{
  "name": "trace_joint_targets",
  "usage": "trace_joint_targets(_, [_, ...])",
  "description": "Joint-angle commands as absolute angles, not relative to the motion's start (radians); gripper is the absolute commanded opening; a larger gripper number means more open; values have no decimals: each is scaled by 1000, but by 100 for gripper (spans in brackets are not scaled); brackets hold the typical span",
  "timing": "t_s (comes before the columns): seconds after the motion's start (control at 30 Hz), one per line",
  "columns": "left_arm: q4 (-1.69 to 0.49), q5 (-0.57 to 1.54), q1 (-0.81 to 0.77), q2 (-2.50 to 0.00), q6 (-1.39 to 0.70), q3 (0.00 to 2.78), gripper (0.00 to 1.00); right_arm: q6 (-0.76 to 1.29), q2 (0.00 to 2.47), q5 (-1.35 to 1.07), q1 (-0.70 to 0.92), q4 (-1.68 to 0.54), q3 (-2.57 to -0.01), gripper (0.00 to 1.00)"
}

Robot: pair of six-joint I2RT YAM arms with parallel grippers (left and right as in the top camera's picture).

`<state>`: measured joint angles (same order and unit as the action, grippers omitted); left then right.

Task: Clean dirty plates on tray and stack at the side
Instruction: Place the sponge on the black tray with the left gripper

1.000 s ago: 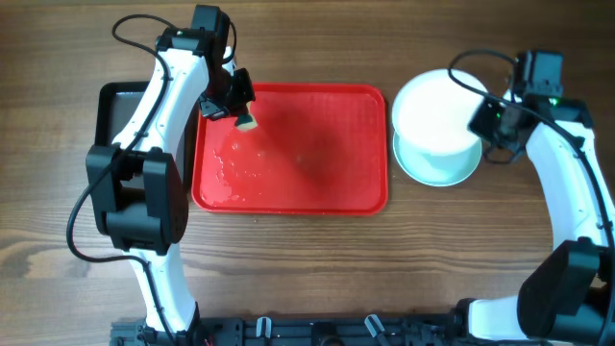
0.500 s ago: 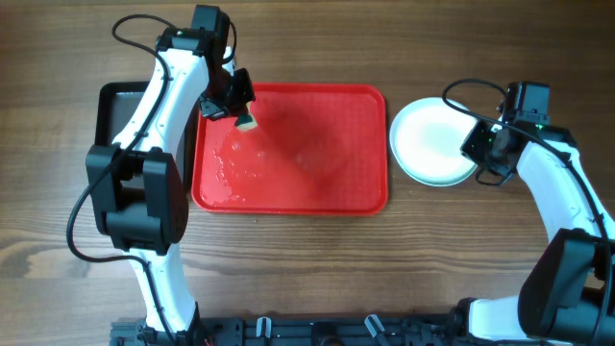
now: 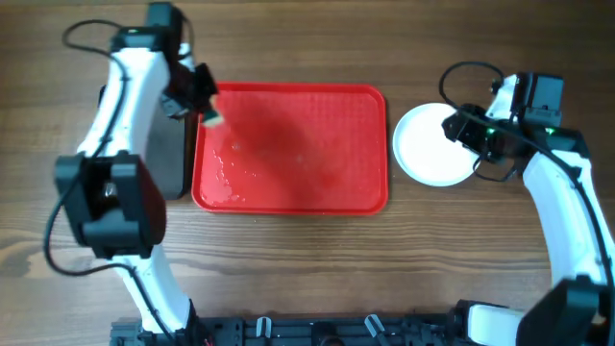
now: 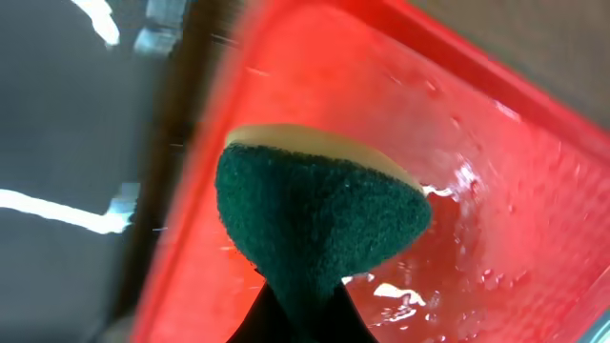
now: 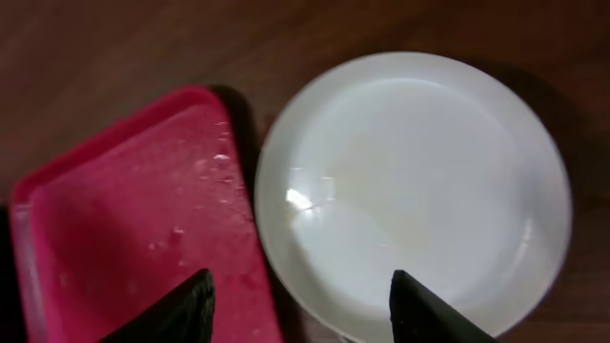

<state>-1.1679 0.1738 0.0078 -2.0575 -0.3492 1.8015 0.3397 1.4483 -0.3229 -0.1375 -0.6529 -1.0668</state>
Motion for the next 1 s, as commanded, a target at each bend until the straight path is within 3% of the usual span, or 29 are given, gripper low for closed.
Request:
trace_joint_targets(0.0, [-1195, 126, 106, -1987, -347, 1801, 4, 314, 1402, -374, -47, -650, -1090, 60])
trace_joint_targets(0.2, [-1164, -93, 169, -1997, -348, 1720, 4, 318, 1406, -290, 90, -648, -1089, 62])
trace_joint_targets(0.57, [-971, -110, 196, -1997, -348, 1525, 13, 318, 1406, -285, 115, -651, -1089, 63])
trace_joint_targets(0.6, [-968, -110, 200, -1997, -348, 1521, 18, 317, 1406, -284, 115, -651, -1089, 63])
trace_joint_targets(0.63, [-969, -110, 204, -1997, -348, 1521, 32, 318, 1406, -285, 115, -651, -1089, 63])
trace_joint_targets(0.7, [-968, -110, 207, -1997, -348, 1521, 71, 317, 1406, -284, 115, -651, -1089, 63])
trace_joint_targets(0.73, [-966, -110, 208, -1997, -349, 1522, 100, 318, 1406, -284, 115, -651, -1089, 63])
trace_joint_targets(0.97, [-1005, -98, 208, -1966, -376, 1574, 100, 315, 1406, -284, 115, -647, -1089, 63])
